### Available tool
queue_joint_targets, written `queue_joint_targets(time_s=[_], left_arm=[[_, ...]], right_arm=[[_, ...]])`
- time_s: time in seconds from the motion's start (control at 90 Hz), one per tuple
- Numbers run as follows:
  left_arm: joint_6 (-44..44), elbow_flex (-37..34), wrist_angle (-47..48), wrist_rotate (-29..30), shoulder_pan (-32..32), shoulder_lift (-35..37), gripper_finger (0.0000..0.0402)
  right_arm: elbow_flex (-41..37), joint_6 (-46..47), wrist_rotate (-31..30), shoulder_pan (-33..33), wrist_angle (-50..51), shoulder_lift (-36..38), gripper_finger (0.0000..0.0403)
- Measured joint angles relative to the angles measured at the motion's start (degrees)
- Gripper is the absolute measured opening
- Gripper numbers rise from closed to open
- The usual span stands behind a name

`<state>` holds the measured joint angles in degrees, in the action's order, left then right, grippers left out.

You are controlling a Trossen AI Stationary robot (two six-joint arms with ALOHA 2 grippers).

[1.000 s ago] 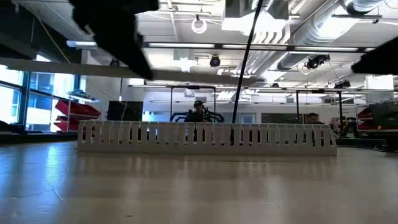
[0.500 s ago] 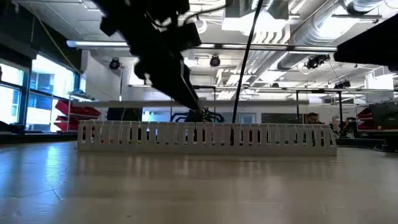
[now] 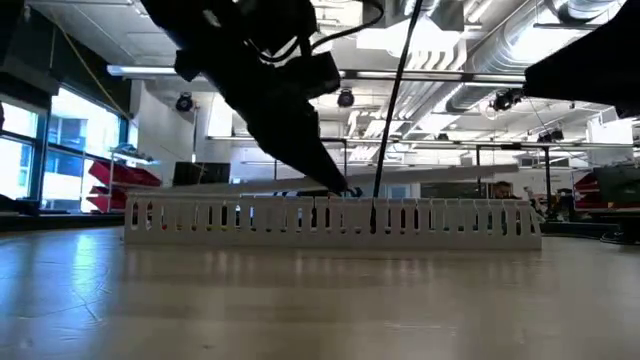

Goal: Ziptie cables
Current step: Close the white cable duct

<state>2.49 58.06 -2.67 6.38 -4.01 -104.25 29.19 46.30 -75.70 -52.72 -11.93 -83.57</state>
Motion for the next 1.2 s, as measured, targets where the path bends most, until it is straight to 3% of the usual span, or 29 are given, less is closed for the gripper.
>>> queue_joint_targets(time_s=[0.367, 0.756, 1.011, 1.2], left_arm=[[0.65, 0.06, -4.42, -0.87, 0.56, -3.30, 0.0211], [0.08, 0.06, -4.33, -2.68, 0.63, -3.28, 0.0211], [-2.61, 0.04, -4.10, -4.38, 0.61, -3.28, 0.0211], [-2.90, 0.04, -4.01, -4.38, 0.61, -3.28, 0.0211]], right_arm=[[0.00, 0.17, 0.41, 1.74, -1.04, 0.00, 0.0116], [0.00, -1.32, 11.38, 10.15, -1.74, 0.00, 0.0116], [0.00, -0.15, 10.92, 13.16, -1.98, 0.00, 0.0116], [0.00, 2.39, 21.68, 20.33, -1.15, 0.00, 0.0116]])
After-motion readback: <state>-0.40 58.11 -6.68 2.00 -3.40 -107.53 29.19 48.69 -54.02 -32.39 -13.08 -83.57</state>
